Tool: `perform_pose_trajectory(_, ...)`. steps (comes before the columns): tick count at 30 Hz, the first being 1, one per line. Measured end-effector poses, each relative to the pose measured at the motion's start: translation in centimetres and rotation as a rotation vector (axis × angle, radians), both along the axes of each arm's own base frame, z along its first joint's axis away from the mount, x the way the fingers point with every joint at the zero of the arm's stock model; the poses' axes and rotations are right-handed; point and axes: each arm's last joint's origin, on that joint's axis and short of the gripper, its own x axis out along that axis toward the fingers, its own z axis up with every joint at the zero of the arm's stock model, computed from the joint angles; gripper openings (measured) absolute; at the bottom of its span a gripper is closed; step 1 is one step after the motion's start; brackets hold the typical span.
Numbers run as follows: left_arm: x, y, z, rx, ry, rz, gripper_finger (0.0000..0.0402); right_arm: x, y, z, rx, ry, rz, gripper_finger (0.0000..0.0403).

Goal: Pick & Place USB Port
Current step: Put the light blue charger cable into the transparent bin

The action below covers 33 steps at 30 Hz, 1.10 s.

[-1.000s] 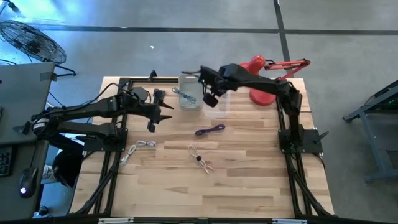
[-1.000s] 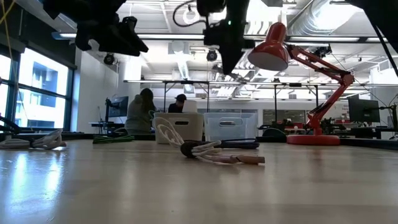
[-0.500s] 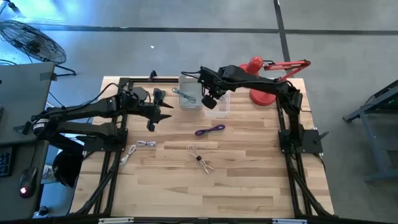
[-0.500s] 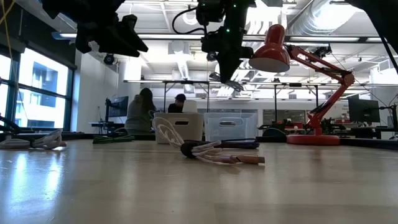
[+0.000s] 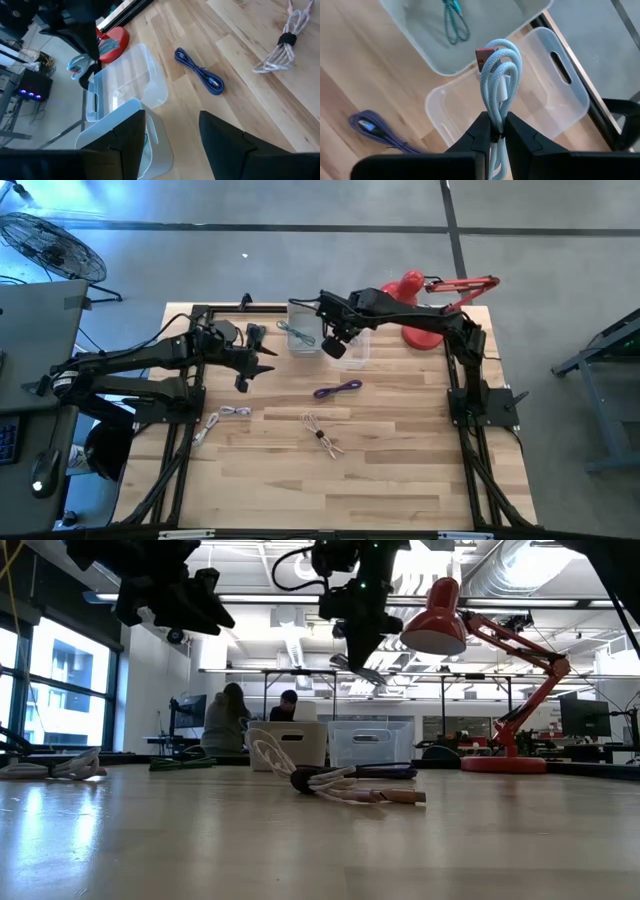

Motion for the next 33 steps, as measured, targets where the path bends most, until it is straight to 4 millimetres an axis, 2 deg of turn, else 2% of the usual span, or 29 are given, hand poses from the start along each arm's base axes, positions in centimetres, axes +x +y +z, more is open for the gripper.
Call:
perform_pose_trajectory(9, 0.0, 0.0, -0.1, -0.009, 0.008, 0.002, 0.0182, 0.7, 0.8, 0.1, -0.001, -0.046, 0.032, 0.0028)
perform_pose_trajectory(21, -0.1, 0.0, -0.2, -0.017, 0.021, 0.003, 0.0182, 1.1, 0.1, -0.9, 0.032, -0.033, 0.019, 0.0028)
perform_pose_trajectory(33, -0.1, 0.0, -0.2, -0.017, 0.02, 0.003, 0.0182, 1.0, 0.1, -0.9, 0.034, -0.032, 0.002, 0.0028)
